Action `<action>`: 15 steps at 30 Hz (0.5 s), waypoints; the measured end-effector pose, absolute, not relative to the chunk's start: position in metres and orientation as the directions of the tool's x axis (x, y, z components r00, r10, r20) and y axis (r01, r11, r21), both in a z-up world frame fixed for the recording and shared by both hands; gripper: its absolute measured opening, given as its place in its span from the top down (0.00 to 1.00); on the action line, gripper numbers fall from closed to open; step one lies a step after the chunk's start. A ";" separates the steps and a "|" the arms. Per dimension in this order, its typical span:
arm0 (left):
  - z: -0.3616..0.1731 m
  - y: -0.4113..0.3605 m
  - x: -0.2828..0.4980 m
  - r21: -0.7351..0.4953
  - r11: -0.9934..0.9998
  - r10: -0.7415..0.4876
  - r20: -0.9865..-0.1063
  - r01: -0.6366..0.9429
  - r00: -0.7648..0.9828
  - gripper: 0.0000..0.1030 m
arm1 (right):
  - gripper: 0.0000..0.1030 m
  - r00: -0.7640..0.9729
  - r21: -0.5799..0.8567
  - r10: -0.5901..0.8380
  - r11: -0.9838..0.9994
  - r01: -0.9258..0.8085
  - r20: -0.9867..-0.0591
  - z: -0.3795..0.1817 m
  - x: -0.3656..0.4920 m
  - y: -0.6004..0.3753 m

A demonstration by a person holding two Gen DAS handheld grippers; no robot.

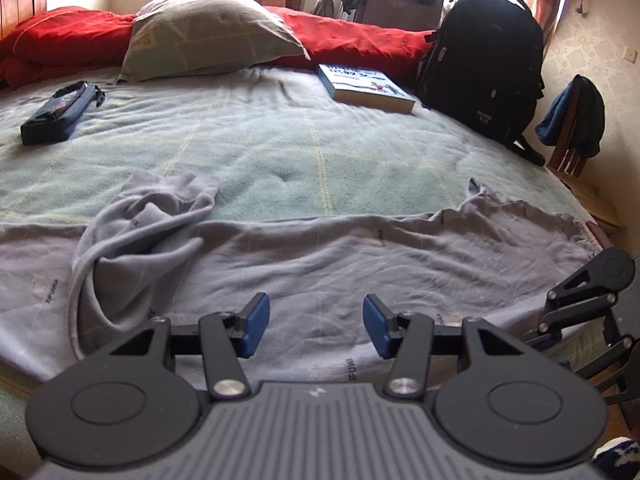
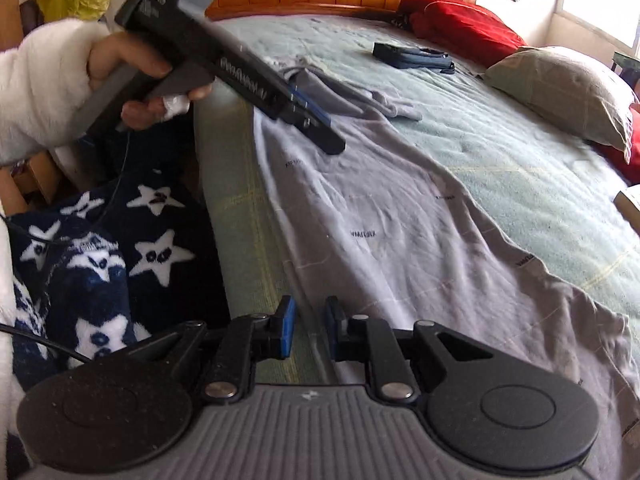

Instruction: Fold clothes

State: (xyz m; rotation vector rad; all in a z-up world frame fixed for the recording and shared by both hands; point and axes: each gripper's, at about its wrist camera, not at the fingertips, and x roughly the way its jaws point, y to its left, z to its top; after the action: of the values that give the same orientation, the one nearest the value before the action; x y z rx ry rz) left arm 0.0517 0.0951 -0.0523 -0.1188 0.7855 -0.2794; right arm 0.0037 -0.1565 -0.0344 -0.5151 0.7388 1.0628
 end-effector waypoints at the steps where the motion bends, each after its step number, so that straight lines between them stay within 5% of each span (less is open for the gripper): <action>1: -0.054 0.096 0.052 -0.212 0.956 -0.292 -0.682 0.202 0.670 0.50 | 0.81 0.290 -0.026 0.595 0.412 -0.911 -0.750 -0.033 0.004 -0.158; 9: -0.062 0.097 0.058 -0.231 0.952 -0.307 -0.688 0.203 0.657 0.46 | 0.83 0.319 -0.055 0.563 0.435 -0.899 -0.763 -0.037 0.007 -0.167; 12: -0.062 0.097 0.058 -0.229 0.952 -0.307 -0.689 0.204 0.657 0.45 | 0.96 0.334 -0.077 0.559 0.431 -0.899 -0.759 -0.039 0.005 -0.166; 15: -0.056 0.095 0.053 -0.219 0.956 -0.292 -0.680 0.194 0.672 0.45 | 0.98 0.311 -0.063 0.572 0.411 -0.910 -0.759 -0.034 0.000 -0.166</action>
State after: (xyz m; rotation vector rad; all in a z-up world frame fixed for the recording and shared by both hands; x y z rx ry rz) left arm 0.0531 0.0953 -0.0556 -0.1319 0.7879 -0.2745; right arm -0.0003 -0.1663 -0.0342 -0.5444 0.7287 1.0442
